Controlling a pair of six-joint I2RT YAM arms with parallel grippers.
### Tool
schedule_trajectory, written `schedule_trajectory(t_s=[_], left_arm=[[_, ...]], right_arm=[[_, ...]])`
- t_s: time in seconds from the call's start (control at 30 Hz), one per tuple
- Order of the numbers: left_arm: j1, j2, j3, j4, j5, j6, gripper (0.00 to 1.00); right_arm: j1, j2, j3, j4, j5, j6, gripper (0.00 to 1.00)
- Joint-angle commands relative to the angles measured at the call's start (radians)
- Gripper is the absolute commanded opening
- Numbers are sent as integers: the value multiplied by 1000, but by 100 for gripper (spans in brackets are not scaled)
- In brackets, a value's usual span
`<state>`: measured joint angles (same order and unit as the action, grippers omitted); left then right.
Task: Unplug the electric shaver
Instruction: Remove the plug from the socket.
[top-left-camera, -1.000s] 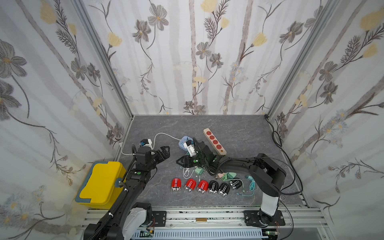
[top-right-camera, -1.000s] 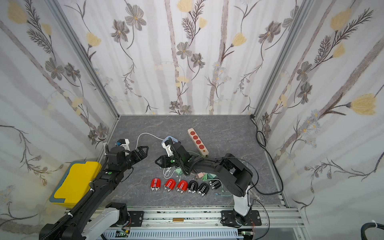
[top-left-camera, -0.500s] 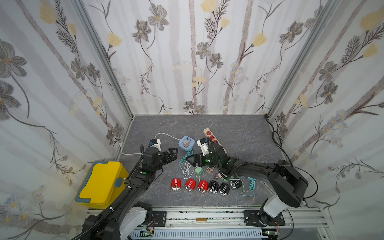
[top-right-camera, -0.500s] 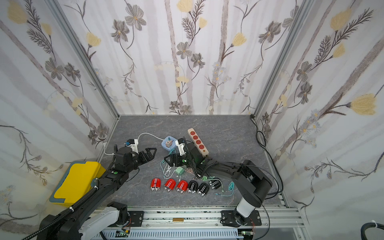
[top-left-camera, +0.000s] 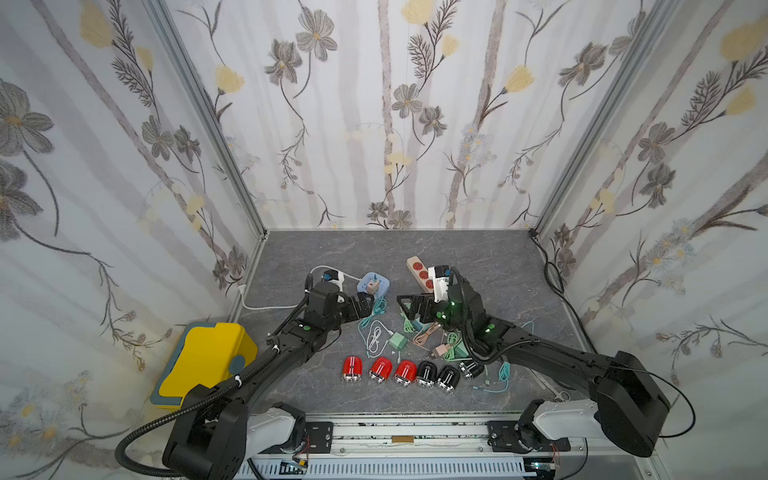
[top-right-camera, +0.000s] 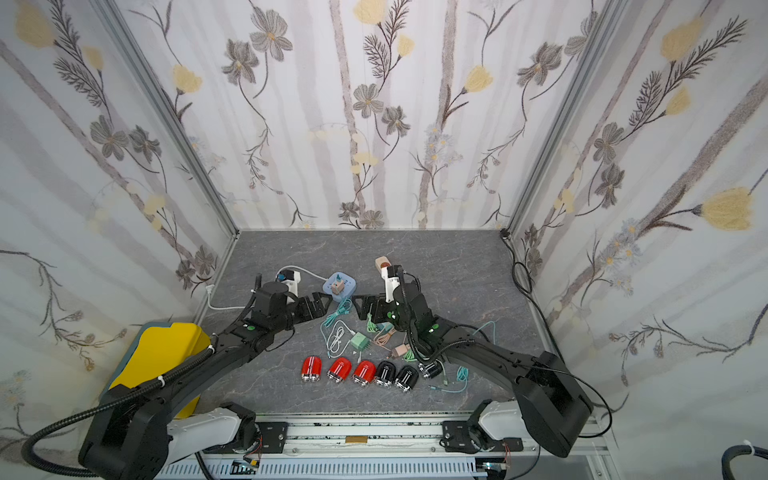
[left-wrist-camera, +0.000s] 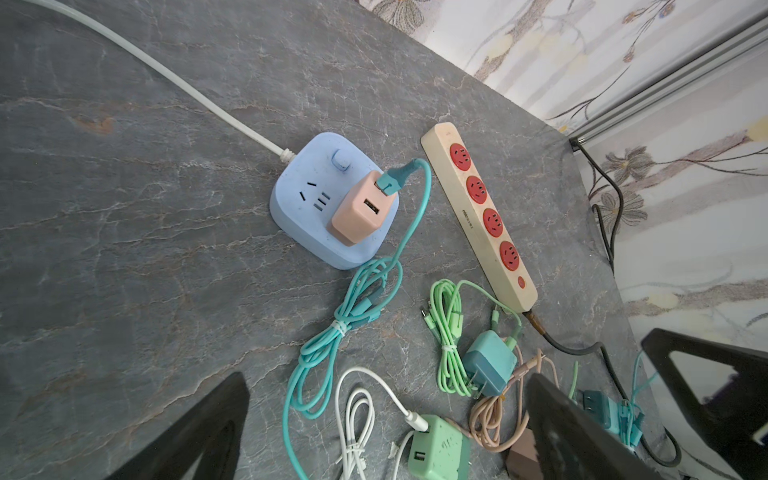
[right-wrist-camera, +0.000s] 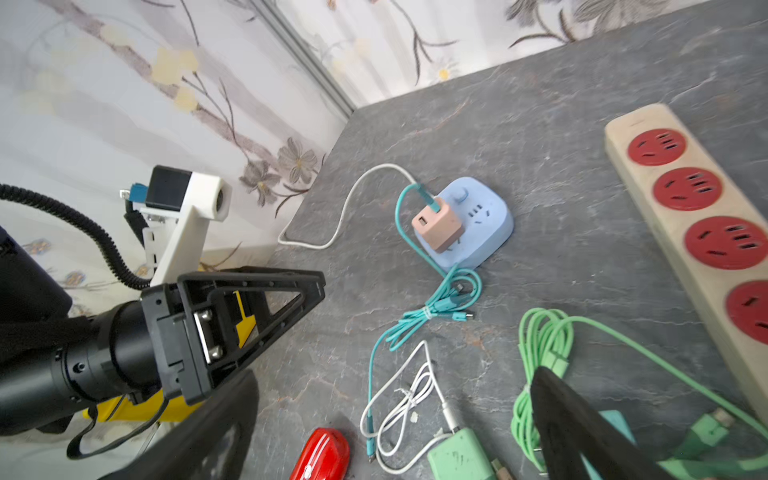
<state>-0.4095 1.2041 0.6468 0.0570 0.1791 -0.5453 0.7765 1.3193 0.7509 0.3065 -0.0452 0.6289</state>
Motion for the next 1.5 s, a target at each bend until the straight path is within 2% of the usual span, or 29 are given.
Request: schedule_trajectory(t_s=[0.0,0.1,0.17,0.27,0.33,0.43,0.67,0.83,0.93,1.07,1.17,1.47], left_arm=[[-9,45,50,-28,-8,40,100],[-17,102,99,-46,-11,53,100],[-17,137,135,-73,-58,5,100],[-19,175,172,-72,-34,19,100],[-24,189,172,-29,2,61,100],[-34,223,201,-15,-12,114,100],[-43,357,373,-158,-75,307,99],[-56,442,489,-238,-163,340,84],[-62,507,565,-306,-167,364,77],[-79,589,638,-372,-172,399,72],[-94,639,688,-405,-244,404,66],[-95,714,760,-452,-305,421,58]], right_arm=[[-6,-24,-25,-40,101,-62,100],[-10,-34,-30,-38,108,-116,100],[-9,-25,-4,-94,119,-128,100],[-11,-21,33,-134,132,-139,100],[-13,-26,32,-137,147,-128,100],[-21,-35,27,-135,157,-114,100],[-31,-37,21,-148,119,-137,100],[-36,-54,12,-154,99,-147,98],[-37,-61,-21,-149,89,-148,98],[-40,-66,-38,-135,83,-132,97],[-40,-67,-41,-118,57,-124,97],[-41,-51,-38,-99,40,-109,97]])
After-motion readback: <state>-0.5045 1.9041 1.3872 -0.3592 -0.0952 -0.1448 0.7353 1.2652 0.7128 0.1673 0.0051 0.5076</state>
